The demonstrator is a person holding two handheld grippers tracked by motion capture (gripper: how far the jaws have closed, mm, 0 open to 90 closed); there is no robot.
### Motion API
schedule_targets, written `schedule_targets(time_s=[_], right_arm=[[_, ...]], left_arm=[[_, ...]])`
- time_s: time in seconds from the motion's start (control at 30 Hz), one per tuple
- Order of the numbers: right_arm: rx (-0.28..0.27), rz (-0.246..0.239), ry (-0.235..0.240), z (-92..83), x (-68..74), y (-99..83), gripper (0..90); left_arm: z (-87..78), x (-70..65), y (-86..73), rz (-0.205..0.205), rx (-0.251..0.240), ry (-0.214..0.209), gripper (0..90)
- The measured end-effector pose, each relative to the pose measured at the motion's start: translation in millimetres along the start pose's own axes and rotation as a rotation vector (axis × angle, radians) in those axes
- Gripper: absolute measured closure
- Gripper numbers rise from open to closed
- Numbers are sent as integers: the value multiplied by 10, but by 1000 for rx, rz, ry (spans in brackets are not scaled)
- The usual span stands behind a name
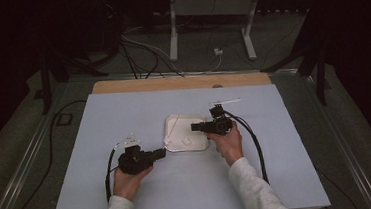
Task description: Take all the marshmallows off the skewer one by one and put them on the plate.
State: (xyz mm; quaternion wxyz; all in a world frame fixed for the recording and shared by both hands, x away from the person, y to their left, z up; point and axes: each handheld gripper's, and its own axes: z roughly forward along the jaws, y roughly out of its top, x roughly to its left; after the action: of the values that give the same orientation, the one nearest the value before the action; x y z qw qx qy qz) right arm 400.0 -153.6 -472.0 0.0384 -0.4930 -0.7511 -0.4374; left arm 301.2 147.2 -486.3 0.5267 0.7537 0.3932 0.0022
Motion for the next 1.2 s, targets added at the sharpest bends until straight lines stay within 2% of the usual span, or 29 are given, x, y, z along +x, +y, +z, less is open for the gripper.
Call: schedule_targets(time_s=[0.03, 0.17, 0.23, 0.3, 0.33, 0.37, 0.4, 0.43, 0.53, 0.63, 0.67, 0.8, 0.83, 0.87, 0.9, 1.17, 1.2], right_arm=[[0, 0, 0, 0, 0, 0, 774], [21, -37, -48, 52, 19, -47, 704], [23, -35, -60, 77, 5, -68, 657], [25, -14, -70, 97, -14, -84, 578], [25, -14, -70, 97, -14, -84, 578], [36, -5, -76, 116, -25, -94, 484], [36, -5, -76, 116, -25, -94, 484], [42, -1, -74, 115, -33, -88, 423], [17, 11, -27, 71, -24, -85, 326], [-5, 9, -22, 41, -3, -77, 260], [-27, 17, -11, 10, 16, -60, 165], [-64, 24, 17, -54, 48, -37, 133], [-75, 25, 37, -84, 71, -24, 71], [-75, 25, 37, -84, 71, -24, 71], [-82, 21, 50, -105, 93, -15, 8], [-90, 24, 81, -133, 145, 0, 0], [-85, 25, 98, -134, 157, -1, 0]], left_arm=[[0, 5, 0, -3, -2, -1, 900], [7, 3, -4, -1, 2, 0, 900], [5, -1, -2, -1, -2, -2, 900], [-2, 3, -1, -1, -4, 0, 900], [-5, 7, -2, -3, -5, 1, 900], [-6, 10, -2, -3, -5, 2, 900], [-8, 12, -1, -5, -8, 2, 900], [-10, 18, 0, -6, -10, 3, 900], [-2, 22, -7, -7, -9, 4, 900], [0, 12, -4, -5, -12, 5, 900], [-2, 11, -3, -6, -14, 5, 900], [-10, 16, -2, -5, -19, 10, 900], [-11, 16, 0, -7, -24, 9, 900], [-11, 16, 0, -7, -24, 9, 900], [-10, 15, 1, -6, -24, 10, 900], [-3, 8, 7, -6, -30, 17, 900], [-1, 7, 7, -6, -31, 17, 900]])
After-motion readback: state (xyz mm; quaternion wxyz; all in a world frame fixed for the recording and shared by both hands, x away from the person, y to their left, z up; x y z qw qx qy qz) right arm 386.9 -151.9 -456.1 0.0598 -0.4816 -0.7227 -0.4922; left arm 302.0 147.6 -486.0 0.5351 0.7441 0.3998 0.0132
